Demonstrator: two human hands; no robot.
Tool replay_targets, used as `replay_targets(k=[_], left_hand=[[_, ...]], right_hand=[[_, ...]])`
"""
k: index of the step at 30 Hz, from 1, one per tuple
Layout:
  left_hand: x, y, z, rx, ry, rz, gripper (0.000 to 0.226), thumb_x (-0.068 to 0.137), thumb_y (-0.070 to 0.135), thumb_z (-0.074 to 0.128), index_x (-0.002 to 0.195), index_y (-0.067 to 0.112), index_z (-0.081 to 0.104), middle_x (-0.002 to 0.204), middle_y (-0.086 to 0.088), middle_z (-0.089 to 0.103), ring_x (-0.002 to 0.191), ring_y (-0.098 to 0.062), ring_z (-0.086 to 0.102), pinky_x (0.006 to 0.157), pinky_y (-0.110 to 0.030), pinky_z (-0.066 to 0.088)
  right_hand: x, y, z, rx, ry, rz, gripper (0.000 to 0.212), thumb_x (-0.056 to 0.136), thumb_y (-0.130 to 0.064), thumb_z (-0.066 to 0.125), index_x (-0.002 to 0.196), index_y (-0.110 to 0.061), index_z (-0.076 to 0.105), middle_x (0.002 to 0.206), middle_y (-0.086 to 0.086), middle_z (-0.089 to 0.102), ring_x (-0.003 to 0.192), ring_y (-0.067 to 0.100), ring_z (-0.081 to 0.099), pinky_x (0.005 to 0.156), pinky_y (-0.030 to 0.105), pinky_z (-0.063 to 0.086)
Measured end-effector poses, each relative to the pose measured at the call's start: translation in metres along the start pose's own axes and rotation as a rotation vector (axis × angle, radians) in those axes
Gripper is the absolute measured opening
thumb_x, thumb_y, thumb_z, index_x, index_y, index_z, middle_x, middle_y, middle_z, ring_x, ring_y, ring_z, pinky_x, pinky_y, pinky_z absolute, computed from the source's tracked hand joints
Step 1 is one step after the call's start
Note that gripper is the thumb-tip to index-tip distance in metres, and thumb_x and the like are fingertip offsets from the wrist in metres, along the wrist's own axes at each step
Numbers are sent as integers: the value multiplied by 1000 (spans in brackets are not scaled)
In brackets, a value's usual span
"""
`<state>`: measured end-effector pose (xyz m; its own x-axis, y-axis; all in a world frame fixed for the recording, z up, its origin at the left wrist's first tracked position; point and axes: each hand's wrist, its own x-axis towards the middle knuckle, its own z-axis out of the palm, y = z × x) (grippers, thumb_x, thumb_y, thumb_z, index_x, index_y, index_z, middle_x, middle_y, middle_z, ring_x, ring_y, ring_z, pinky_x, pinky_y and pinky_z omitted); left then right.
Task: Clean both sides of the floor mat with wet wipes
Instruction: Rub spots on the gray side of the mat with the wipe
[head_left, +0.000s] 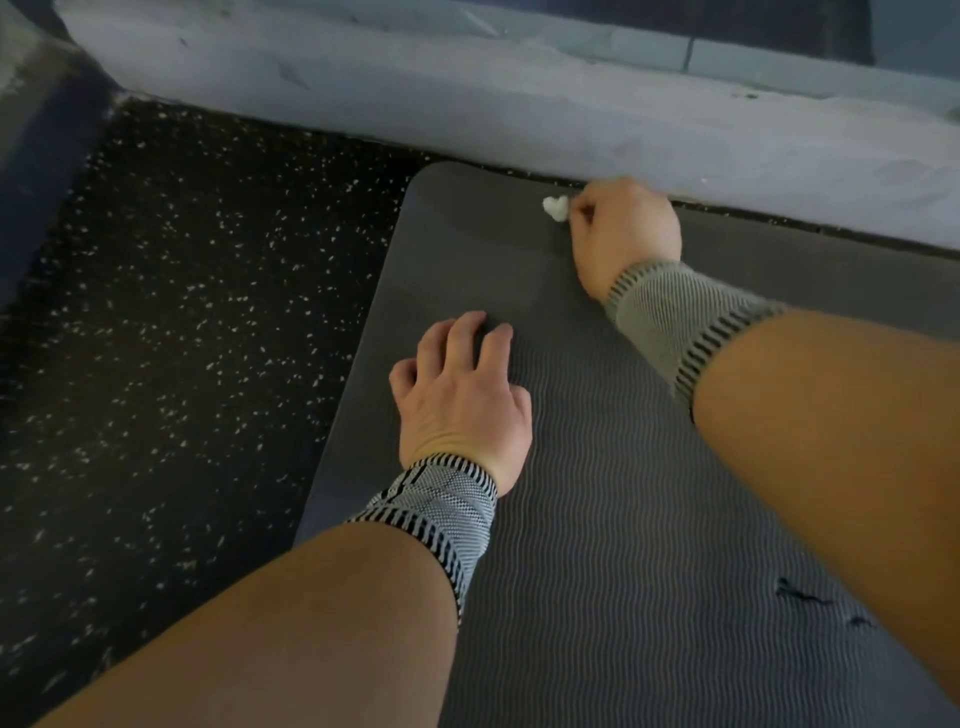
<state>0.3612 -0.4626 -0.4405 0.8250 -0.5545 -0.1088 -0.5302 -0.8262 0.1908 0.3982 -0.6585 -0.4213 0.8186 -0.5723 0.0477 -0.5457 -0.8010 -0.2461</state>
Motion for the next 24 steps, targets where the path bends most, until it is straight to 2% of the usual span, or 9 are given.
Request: replay_targets(k=[3,5,7,10,12,14,16,21,24], left_hand=[[-1,1,-1,-13,5,-6,61,80,43,27,139,31,39,148,6,34,134,-19,20,105,-48,27],[1,1,-1,-14,14,-2,61,80,43,28,138,31,40,148,6,34,134,-19,21,105,-48,27],[0,1,-1,-12,20,2,60,80,42,29,138,30,41,147,6,36,133,-19,22,104,-48,28],[-2,1,-2,-2,15,8,60,81,42,31,138,29,41,147,5,36,134,-20,24,104,-49,29],[0,1,0,-19,6,1,57,83,41,36,139,30,40,148,5,35,134,-20,23,105,-49,27],[0,0,1,-25,3,-4,55,85,41,40,139,31,39,148,6,34,135,-20,22,105,-48,26],[0,0,1,-20,16,-6,54,85,41,40,138,31,39,148,6,34,135,-20,22,105,-47,25],[-2,1,-3,-17,42,8,59,80,41,31,136,29,44,145,5,39,133,-21,27,103,-48,29],[0,0,0,-30,24,3,57,83,42,36,138,30,42,147,5,36,134,-20,23,104,-47,27]], right_hand=[[-50,2,-2,46,27,-126,25,95,-29,47,101,-15,67,96,8,61,86,28,57,71,34,45],[-41,4,-5,18,24,-157,26,96,-30,46,102,-16,67,97,8,61,88,28,56,72,34,43],[-3,-1,-5,-49,-27,-85,26,96,-27,45,107,-16,66,105,10,63,96,32,58,76,36,46],[29,-9,-3,14,-65,83,22,95,-20,49,108,-15,66,111,11,64,100,32,60,78,33,46],[4,-8,3,46,-19,44,22,94,-23,48,104,-17,67,106,10,66,96,32,60,75,32,45],[-38,-9,2,86,22,-82,23,94,-27,49,102,-17,68,100,9,64,91,31,59,74,34,45],[-41,-7,-2,74,14,-166,25,95,-29,48,103,-16,68,99,9,63,90,30,57,75,37,46],[32,-17,1,-14,-24,-1,26,96,-21,45,108,-14,67,107,12,65,96,33,60,75,34,45],[-5,-15,8,59,17,-50,24,95,-27,48,105,-18,67,101,7,66,91,28,61,75,32,45]])
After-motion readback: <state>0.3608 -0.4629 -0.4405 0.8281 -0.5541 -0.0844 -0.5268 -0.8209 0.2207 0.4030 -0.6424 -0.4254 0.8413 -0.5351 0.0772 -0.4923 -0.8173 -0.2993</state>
